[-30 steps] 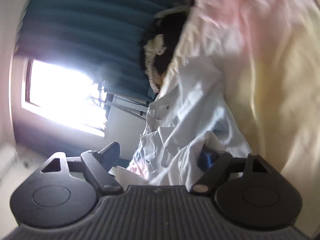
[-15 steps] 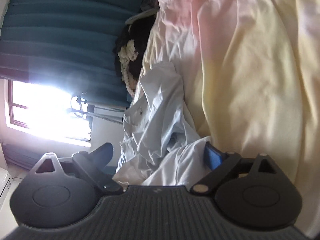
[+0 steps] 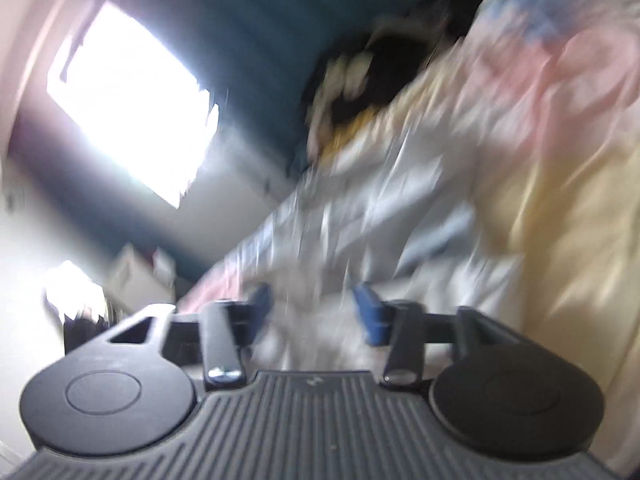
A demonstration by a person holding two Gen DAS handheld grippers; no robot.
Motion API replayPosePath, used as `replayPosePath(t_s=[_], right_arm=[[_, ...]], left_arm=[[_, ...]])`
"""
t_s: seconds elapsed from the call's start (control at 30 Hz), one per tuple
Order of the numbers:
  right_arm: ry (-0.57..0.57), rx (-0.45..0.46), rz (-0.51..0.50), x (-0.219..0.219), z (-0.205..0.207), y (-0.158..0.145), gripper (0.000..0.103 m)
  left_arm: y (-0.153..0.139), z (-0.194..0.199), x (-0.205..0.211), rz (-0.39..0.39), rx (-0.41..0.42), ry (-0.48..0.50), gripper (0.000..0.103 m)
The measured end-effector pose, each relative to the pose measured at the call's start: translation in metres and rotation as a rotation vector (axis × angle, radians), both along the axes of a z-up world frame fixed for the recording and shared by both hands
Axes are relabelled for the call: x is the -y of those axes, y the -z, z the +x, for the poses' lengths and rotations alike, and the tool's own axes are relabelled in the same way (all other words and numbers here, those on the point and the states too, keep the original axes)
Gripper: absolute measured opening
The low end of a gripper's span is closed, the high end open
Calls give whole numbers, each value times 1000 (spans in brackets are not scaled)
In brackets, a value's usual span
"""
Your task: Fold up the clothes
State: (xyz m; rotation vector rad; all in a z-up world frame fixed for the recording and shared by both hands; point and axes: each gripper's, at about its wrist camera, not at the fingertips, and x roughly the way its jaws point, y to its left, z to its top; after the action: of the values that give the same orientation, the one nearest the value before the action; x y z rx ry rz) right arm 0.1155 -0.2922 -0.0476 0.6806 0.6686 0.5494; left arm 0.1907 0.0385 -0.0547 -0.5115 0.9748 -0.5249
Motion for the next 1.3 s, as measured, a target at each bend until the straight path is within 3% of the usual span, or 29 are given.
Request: replayPosePath(t_s=[0.07,0.2,0.43,0.63,0.83,1.0,1.1,1.2,1.3], right_arm=[[-92,-23,-86,-28,-2,8,22],[-136,-50,-226,-59,-5,26,21],[-38,-46,-354,-51,1,28,21],[90,45,-472,-32,19,23,19],[222,163,-570,-15,41,16,21],[321,152,-479,10,47,17,23],[312,139,-432,15,40,14,23],[260,156,-420,1,36,12,23],[173,152,-435,-25,33,19,23]], left_arm=[[6,11,5,17,-13,-17,73],[16,27,0,22,23,-112,74],[25,45,-37,-102,62,-298,73],[19,47,-51,-137,76,-358,73],[8,36,-41,-86,124,-329,74],[-9,15,-26,4,222,-265,75],[-22,2,-9,93,306,-173,75],[-26,-13,19,199,376,-17,75],[-13,-23,53,297,373,120,75]])
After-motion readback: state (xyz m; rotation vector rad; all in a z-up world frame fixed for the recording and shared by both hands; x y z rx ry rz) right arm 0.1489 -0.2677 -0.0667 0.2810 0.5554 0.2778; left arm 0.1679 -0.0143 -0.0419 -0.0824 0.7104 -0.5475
